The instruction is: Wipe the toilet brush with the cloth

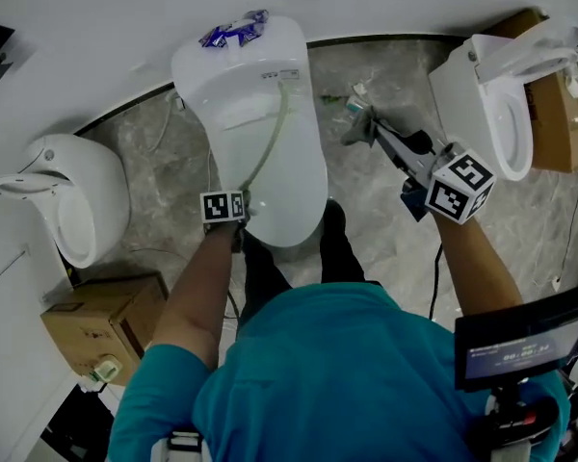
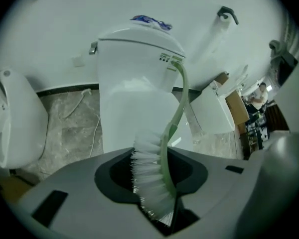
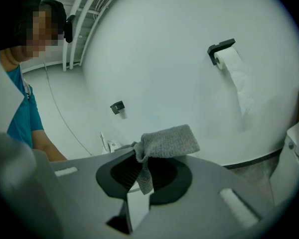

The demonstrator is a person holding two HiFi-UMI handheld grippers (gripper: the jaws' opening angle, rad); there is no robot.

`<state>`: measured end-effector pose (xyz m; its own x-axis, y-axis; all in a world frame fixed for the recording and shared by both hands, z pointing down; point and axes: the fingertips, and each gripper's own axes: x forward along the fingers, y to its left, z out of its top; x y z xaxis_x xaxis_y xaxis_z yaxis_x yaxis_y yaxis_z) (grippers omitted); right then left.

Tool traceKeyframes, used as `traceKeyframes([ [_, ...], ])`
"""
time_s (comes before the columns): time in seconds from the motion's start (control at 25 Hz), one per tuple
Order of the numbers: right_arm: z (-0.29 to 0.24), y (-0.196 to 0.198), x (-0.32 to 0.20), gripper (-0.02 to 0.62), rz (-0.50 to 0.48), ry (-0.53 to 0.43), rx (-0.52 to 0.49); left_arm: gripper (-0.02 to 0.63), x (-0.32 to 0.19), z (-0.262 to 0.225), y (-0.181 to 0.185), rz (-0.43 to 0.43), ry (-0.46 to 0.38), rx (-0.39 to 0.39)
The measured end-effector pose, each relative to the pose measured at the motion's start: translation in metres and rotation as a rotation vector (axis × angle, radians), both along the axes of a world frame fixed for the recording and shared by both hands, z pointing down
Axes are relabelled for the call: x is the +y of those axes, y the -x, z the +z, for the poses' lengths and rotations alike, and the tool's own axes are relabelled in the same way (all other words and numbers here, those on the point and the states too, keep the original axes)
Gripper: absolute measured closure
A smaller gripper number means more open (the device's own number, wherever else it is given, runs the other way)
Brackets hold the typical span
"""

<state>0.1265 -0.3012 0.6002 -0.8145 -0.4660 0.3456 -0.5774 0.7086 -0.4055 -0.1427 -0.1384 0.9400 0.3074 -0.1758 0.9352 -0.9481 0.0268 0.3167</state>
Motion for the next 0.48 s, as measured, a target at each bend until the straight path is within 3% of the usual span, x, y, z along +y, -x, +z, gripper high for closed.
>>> traceKeyframes([
  [0.12, 0.019, -0.009, 0.006, 0.56, -0.007, 0.018, 0.005, 0.453, 0.002, 0.032, -0.005, -0.072, 0.028, 0.001],
  [0.48, 0.074, -0.029, 0.033, 0.56, -0.026, 0.088, 0.052, 0.45, 0.014, 0.096, 0.0, -0.107, 0.088, -0.104],
])
